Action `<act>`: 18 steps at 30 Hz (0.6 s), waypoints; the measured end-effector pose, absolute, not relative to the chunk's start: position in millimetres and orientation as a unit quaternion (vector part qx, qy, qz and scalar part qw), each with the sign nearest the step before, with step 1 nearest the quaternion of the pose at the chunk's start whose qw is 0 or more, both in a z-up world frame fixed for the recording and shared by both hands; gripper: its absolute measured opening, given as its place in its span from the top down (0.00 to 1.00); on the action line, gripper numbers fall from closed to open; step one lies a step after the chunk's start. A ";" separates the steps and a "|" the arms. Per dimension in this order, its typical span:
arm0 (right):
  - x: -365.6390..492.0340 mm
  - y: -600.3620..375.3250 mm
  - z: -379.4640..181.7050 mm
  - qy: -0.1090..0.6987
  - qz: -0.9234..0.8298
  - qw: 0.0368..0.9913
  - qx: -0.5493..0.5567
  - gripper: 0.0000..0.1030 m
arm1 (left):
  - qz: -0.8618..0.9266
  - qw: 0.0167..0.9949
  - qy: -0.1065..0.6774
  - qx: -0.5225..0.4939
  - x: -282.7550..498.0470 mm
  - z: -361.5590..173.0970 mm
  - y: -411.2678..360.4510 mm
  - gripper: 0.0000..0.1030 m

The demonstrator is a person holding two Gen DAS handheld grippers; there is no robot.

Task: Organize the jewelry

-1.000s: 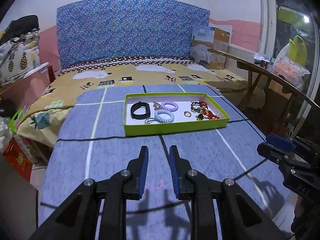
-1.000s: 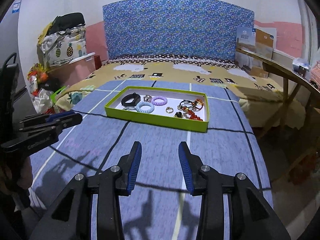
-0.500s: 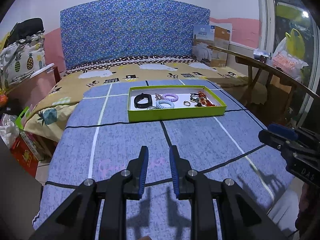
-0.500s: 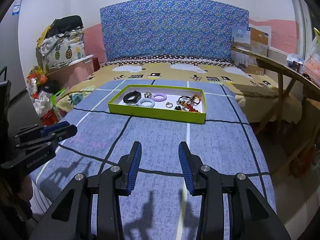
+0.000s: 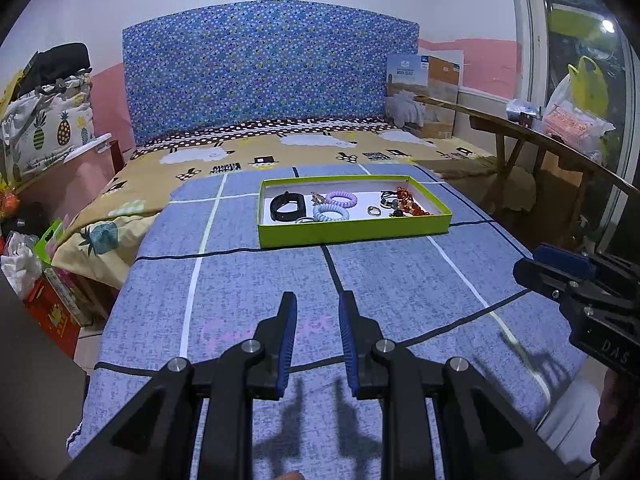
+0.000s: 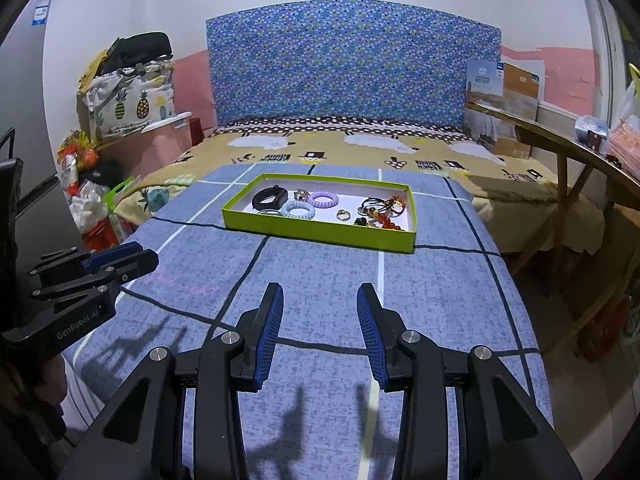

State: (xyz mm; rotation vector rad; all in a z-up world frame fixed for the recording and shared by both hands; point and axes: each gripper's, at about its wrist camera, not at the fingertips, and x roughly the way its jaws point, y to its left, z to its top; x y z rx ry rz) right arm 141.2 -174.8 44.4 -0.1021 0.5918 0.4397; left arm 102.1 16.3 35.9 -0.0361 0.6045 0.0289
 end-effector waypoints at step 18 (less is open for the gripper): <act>140.7 -172.8 45.4 0.293 0.221 0.929 -0.046 0.62 | 0.014 0.956 0.292 -0.008 100.1 37.2 12.5 0.78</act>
